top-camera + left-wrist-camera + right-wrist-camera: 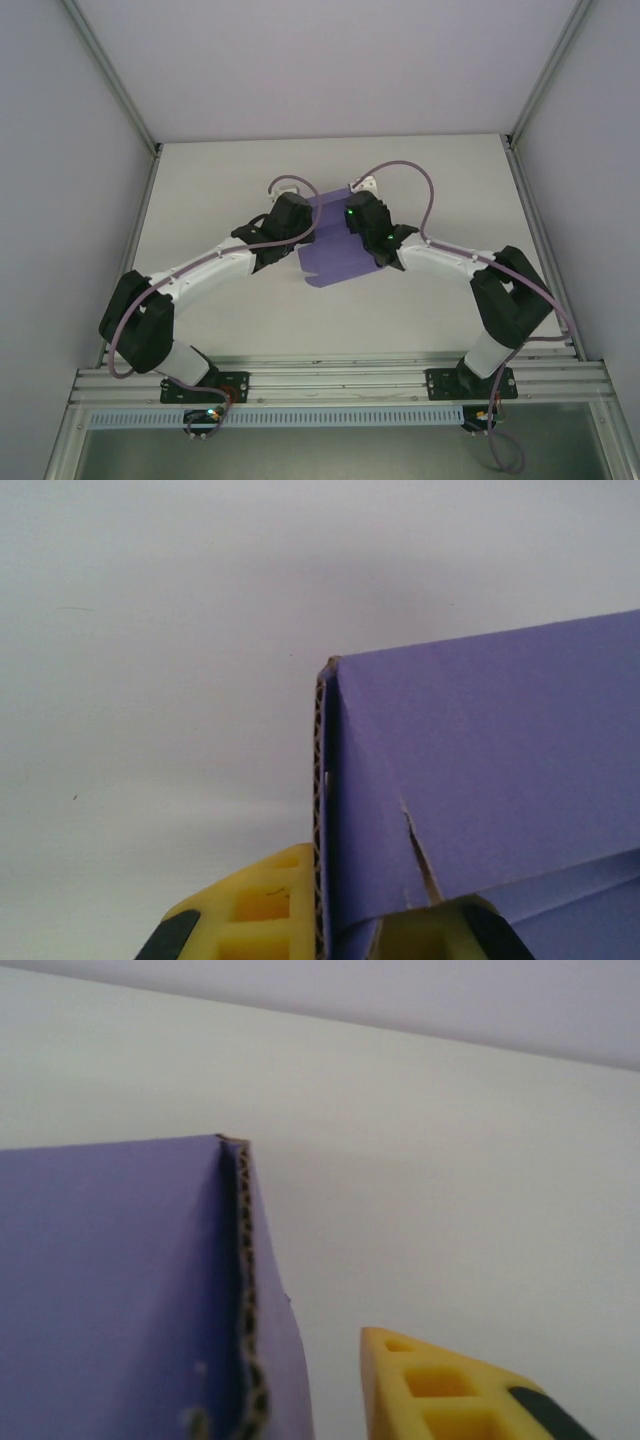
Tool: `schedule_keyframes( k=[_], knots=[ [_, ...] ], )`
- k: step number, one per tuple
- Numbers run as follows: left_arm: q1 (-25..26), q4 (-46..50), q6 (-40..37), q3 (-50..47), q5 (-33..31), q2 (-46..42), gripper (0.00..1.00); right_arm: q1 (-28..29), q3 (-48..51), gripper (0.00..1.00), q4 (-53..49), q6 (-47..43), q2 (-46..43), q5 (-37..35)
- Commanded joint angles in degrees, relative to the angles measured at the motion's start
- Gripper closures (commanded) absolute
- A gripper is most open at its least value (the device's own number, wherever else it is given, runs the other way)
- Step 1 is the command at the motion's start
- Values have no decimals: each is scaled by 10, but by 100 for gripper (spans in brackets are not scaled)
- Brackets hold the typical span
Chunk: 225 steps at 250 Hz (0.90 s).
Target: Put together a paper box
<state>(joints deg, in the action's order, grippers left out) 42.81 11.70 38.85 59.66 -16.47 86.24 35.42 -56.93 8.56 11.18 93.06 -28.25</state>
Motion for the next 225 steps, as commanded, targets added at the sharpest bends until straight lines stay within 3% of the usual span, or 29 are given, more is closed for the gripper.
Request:
schedule_keyframes(
  k=[1, 57, 90, 144, 225],
  knots=[
    [-29, 39, -5, -11, -67, -24, 100, -42, 58, 67, 66, -48, -55, 104],
    [-28, 26, -33, -9, -50, -27, 100, -47, 99, 24, 59, -95, -127, 311],
    [-28, 19, -55, -9, -43, -31, 100, -48, 114, 0, 26, -95, -190, 331],
    [-27, 18, -76, -7, -33, -41, 100, -66, 134, 2, 26, -83, -234, 303],
    [-14, 24, -78, -6, -18, -48, 100, -81, 28, 23, 14, -68, -89, 357]
  ],
)
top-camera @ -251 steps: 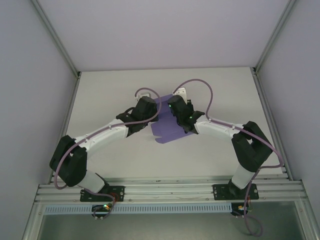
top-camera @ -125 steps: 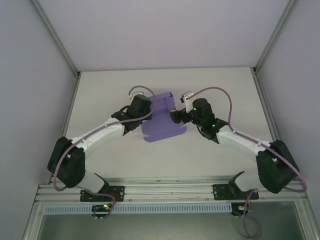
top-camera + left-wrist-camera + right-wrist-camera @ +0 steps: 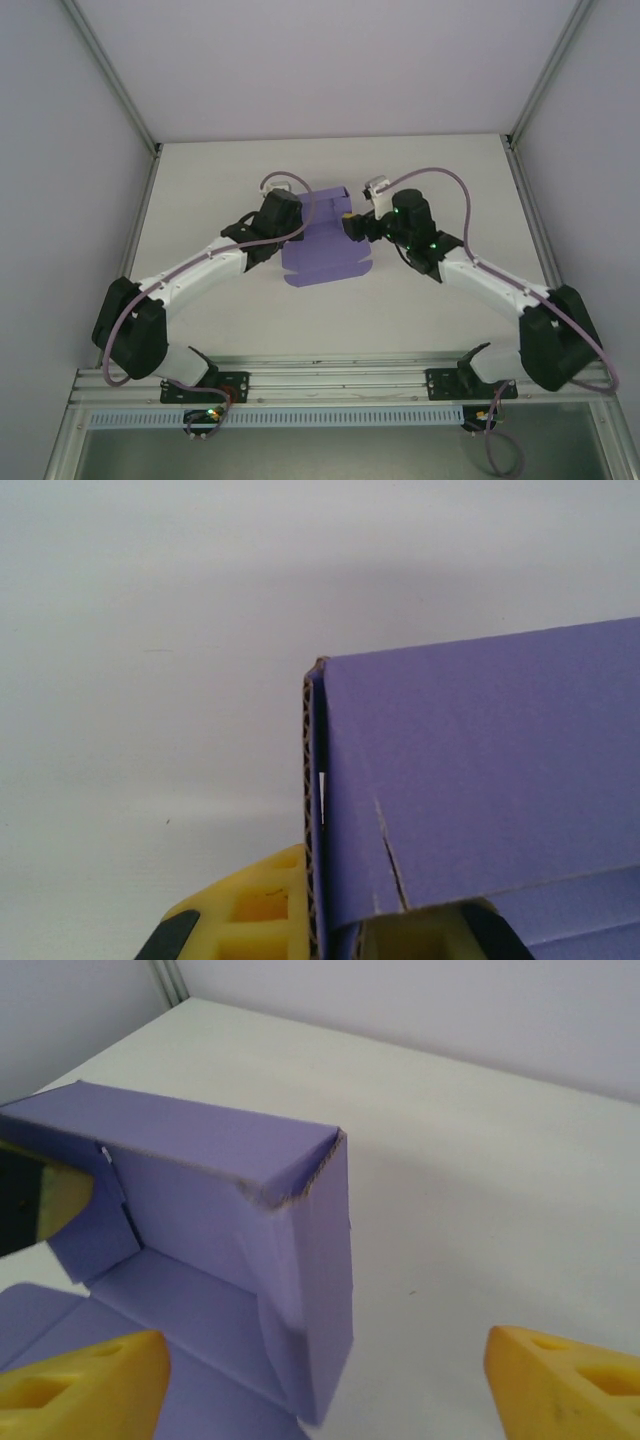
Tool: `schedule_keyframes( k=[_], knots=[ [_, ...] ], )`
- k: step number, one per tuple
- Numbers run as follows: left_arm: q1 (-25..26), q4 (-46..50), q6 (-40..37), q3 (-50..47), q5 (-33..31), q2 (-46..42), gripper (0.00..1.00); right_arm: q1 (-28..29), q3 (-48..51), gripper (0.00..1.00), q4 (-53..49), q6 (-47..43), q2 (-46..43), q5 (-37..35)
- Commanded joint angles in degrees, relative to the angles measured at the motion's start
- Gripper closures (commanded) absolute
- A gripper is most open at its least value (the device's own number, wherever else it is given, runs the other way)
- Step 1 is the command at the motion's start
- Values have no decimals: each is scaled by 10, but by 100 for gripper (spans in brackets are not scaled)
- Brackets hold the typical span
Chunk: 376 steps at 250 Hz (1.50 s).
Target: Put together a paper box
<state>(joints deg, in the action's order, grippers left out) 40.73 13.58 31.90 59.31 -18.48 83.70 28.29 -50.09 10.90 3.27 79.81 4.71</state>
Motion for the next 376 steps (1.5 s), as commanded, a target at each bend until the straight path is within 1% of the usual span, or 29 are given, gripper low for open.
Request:
schedule_keyframes(
  k=[1, 24, 56, 80, 97, 105, 115, 129, 144, 155, 163, 176, 189, 207, 230, 238, 262, 272, 281, 297, 308, 314, 336, 346, 365, 372, 376],
  knots=[
    [7, 5, -8, -2, 2, -24, 100, -9, -41, 24, -9, 11, 44, 28],
    [10, 9, -2, -2, -4, -23, 100, -12, -67, 30, -15, 20, 77, 35],
    [10, 15, 8, -1, -10, -24, 100, -13, -87, 45, -30, 27, 108, 39],
    [10, 19, 15, 1, -17, -26, 100, -12, -94, 58, -48, 27, 122, 18],
    [11, 19, 18, 2, -18, -27, 100, -12, -94, 71, -56, 27, 126, -5],
    [11, 19, 18, 2, -17, -27, 100, -12, -94, 74, -60, 26, 128, -20],
    [11, 21, 19, 4, -18, -26, 100, -13, -97, 79, -69, 24, 131, -33],
    [12, 21, 21, 5, -20, -27, 100, -11, -106, 83, -86, 21, 138, -49],
    [12, 23, 24, 9, -23, -25, 100, -8, -115, 94, -101, 21, 148, -72],
    [12, 25, 25, 12, -22, -22, 100, -3, -121, 97, -110, 19, 156, -103],
    [11, 27, 28, 15, -23, -20, 100, 4, -127, 99, -118, 16, 163, -138],
    [11, 33, 32, 20, -28, -18, 100, 18, -146, 100, -147, 11, 177, -204],
    [13, 44, 40, 29, -36, -14, 100, 34, -165, 100, -176, 13, 192, -288],
    [14, 57, 50, 38, -48, -10, 100, 47, -191, 100, -222, 45, 213, -405],
    [15, 56, 65, 36, -55, -13, 100, 47, -219, 100, -303, 117, 227, -493],
    [15, 56, 69, 35, -58, -15, 100, 48, -225, 100, -322, 130, 230, -515],
    [15, 64, 74, 37, -68, -16, 100, 54, -252, 97, -387, 153, 250, -637],
    [16, 68, 76, 40, -73, -15, 100, 55, -268, 96, -421, 171, 261, -674],
    [16, 69, 76, 39, -74, -15, 100, 55, -273, 97, -438, 176, 266, -688],
    [16, 64, 77, 38, -72, -14, 100, 55, -269, 97, -432, 177, 266, -682],
    [16, 62, 78, 38, -70, -12, 100, 54, -257, 97, -415, 173, 259, -661],
    [16, 62, 78, 39, -69, -13, 100, 54, -250, 97, -389, 171, 255, -654],
    [17, 64, 80, 41, -66, -11, 100, 55, -237, 95, -343, 165, 252, -661],
    [17, 65, 80, 41, -67, -11, 100, 55, -249, 93, -347, 161, 261, -683],
    [19, 67, 81, 43, -69, -10, 100, 61, -290, 90, -396, 167, 293, -764],
    [19, 66, 82, 43, -69, -10, 100, 60, -302, 90, -416, 173, 301, -774],
    [20, 66, 83, 42, -69, -10, 100, 59, -308, 90, -433, 183, 304, -768]
  ],
)
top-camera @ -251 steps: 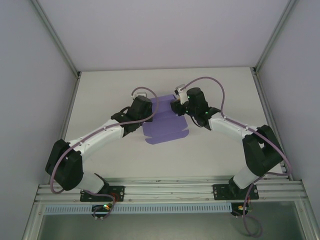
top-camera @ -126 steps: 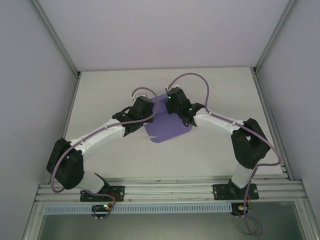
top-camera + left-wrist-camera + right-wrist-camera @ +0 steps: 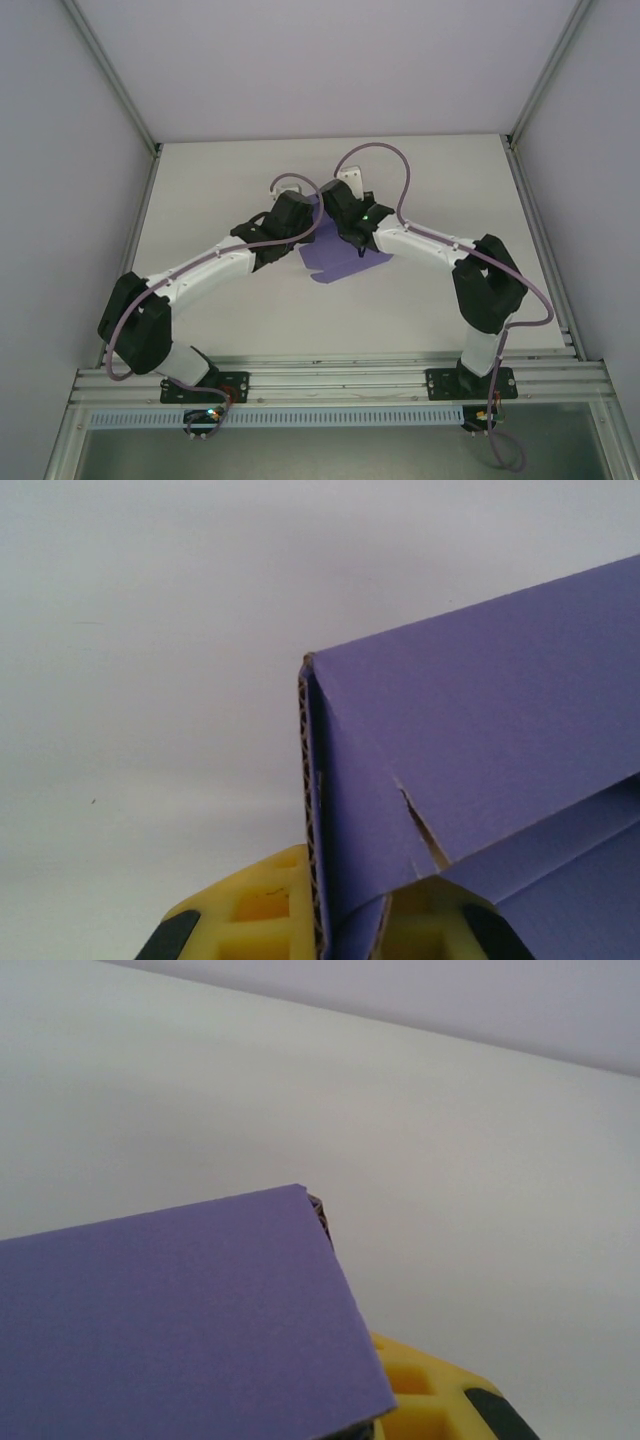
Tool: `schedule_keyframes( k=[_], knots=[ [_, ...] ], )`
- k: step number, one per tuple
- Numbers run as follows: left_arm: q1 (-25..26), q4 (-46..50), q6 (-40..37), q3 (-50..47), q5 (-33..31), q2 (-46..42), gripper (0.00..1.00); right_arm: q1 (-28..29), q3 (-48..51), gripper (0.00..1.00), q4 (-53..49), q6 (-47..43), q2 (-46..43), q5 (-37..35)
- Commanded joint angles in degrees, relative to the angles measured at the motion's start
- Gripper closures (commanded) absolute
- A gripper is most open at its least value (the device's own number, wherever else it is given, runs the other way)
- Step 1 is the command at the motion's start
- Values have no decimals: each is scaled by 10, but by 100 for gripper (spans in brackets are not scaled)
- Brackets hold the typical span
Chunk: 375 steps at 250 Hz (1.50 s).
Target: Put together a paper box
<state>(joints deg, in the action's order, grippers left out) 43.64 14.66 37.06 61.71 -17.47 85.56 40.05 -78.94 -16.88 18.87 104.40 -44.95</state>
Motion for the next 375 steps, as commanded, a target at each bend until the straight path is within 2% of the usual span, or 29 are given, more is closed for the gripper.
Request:
schedule_keyframes(
  k=[1, 17, 31, 64, 87, 117, 135, 182, 241, 277, 304, 309, 326, 363, 375],
  knots=[
    [-9, 55, 31, 18, -80, -28, 100, -58, -20, 90, -157, 28, 59, -269],
    [-10, 52, 32, 17, -78, -25, 100, -64, -7, 89, -137, 23, 48, -199],
    [-9, 52, 32, 17, -77, -22, 100, -67, 37, 83, -51, -4, 23, -118],
    [-10, 49, 28, 17, -68, -20, 100, -67, 109, 70, 80, -50, -24, -25],
    [-10, 44, 24, 16, -64, -24, 100, -74, 159, 65, 164, -76, -57, 76],
    [-10, 36, 20, 10, -57, -30, 100, -95, 207, 64, 222, -66, -90, 179],
    [-11, 34, 18, 8, -55, -31, 100, -114, 228, 64, 247, -57, -104, 265],
    [-10, 33, 16, 10, -57, -31, 100, -143, 250, 62, 268, -17, -111, 389],
    [-11, 33, 18, 7, -60, -31, 100, -145, 255, 63, 274, -14, -96, 425],
    [-12, 31, 18, 8, -59, -30, 100, -145, 269, 58, 293, -15, -91, 472],
    [-12, 30, 18, 6, -59, -29, 100, -144, 278, 58, 298, -23, -94, 464],
    [-12, 30, 18, 6, -58, -29, 100, -144, 279, 59, 299, -24, -94, 460],
    [-12, 31, 15, 7, -54, -28, 100, -145, 282, 73, 300, -24, -98, 440],
    [-12, 32, 11, 10, -50, -25, 100, -144, 270, 74, 291, -21, -96, 398],
    [-11, 34, 11, 12, -49, -23, 100, -144, 267, 78, 292, -17, -96, 390]
  ],
)
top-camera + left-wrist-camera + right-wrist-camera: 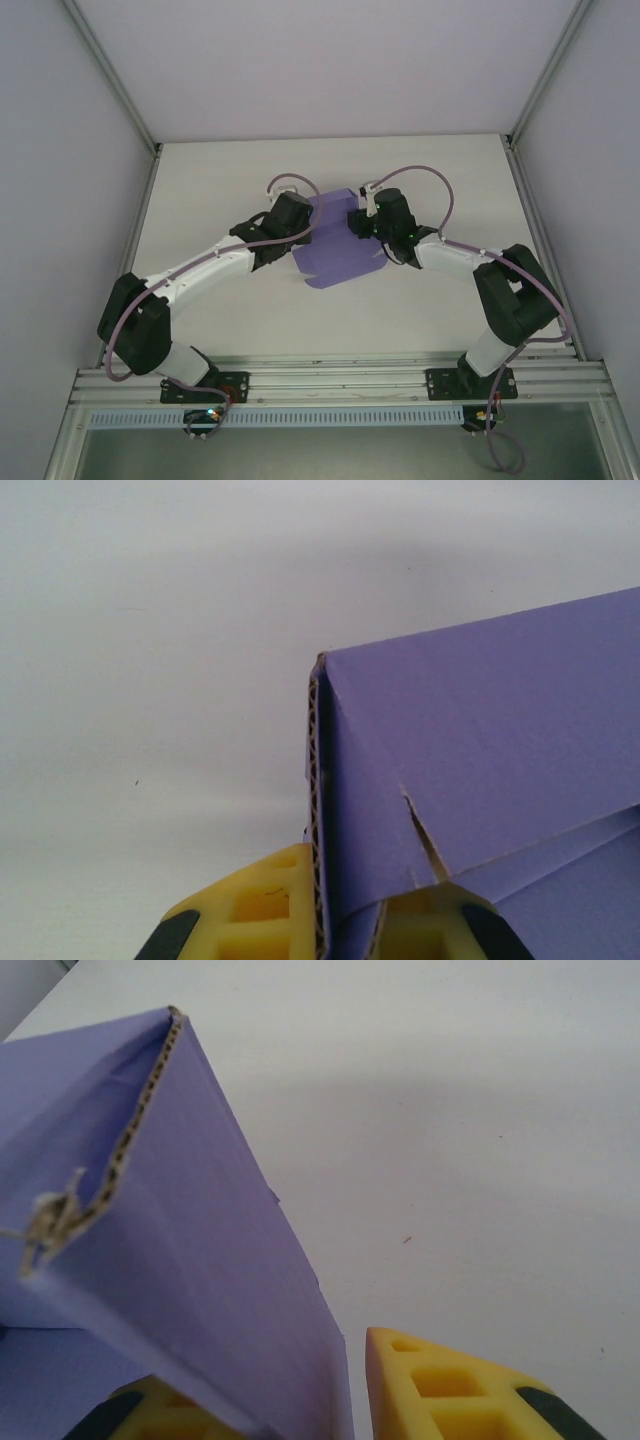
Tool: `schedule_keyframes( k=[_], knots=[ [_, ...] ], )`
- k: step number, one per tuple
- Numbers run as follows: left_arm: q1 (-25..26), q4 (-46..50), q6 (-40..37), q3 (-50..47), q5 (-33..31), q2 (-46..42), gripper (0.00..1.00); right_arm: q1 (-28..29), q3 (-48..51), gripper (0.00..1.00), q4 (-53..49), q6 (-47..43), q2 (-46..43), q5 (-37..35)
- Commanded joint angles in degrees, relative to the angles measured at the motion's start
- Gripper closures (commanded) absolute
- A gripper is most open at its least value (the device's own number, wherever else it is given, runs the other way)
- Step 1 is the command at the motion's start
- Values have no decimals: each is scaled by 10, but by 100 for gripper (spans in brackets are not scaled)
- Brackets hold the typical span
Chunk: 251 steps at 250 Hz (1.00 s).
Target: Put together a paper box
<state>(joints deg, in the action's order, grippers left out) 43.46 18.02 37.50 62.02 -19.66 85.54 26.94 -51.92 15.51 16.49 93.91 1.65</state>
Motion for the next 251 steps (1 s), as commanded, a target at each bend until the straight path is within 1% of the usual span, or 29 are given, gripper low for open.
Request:
schedule_keyframes(
  k=[1, 17, 26, 48, 59, 79, 96, 111, 131, 143, 155, 167, 183, 196, 209, 232, 251],
  knots=[
    [-9, 1, 6, 9, -27, -22, 100, -12, -4, 78, -32, 8, 9, -77],
    [-9, 5, 10, 12, -30, -18, 100, -7, -10, 84, -33, 14, 9, -104],
    [-10, 6, 12, 13, -32, -16, 100, 0, -17, 86, -41, 18, 9, -132],
    [-8, 7, 19, 15, -34, -11, 100, 24, -46, 92, -97, 42, 16, -244],
    [-6, 8, 22, 17, -37, -9, 100, 36, -65, 94, -136, 70, 23, -312],
    [-2, 11, 25, 21, -44, -5, 100, 41, -101, 95, -223, 138, 43, -405],
    [4, 17, 27, 26, -55, -1, 100, 40, -123, 95, -278, 180, 57, -452],
    [9, 27, 29, 31, -63, 1, 100, 40, -140, 95, -313, 196, 68, -475],
    [11, 29, 27, 33, -66, 5, 100, 38, -163, 94, -353, 205, 82, -491],
    [12, 27, 25, 32, -63, 5, 100, 38, -168, 93, -350, 192, 86, -497],
    [12, 25, 23, 32, -59, 5, 100, 39, -165, 92, -322, 155, 86, -490],
    [12, 22, 17, 33, -57, 6, 100, 39, -147, 88, -261, 95, 80, -442],
    [11, 21, 7, 35, -54, 8, 100, 37, -107, 74, -164, 10, 62, -342],
    [11, 20, 0, 37, -50, 8, 100, 33, -86, 64, -125, -43, 50, -253],
    [8, 19, -4, 37, -46, 8, 100, 30, -81, 51, -121, -64, 39, -179],
    [6, 15, -17, 37, -39, 7, 100, 27, -73, 34, -119, -79, 17, -59],
    [3, 15, -22, 38, -31, 7, 100, 27, -55, 13, -99, -87, -8, 2]
  ],
)
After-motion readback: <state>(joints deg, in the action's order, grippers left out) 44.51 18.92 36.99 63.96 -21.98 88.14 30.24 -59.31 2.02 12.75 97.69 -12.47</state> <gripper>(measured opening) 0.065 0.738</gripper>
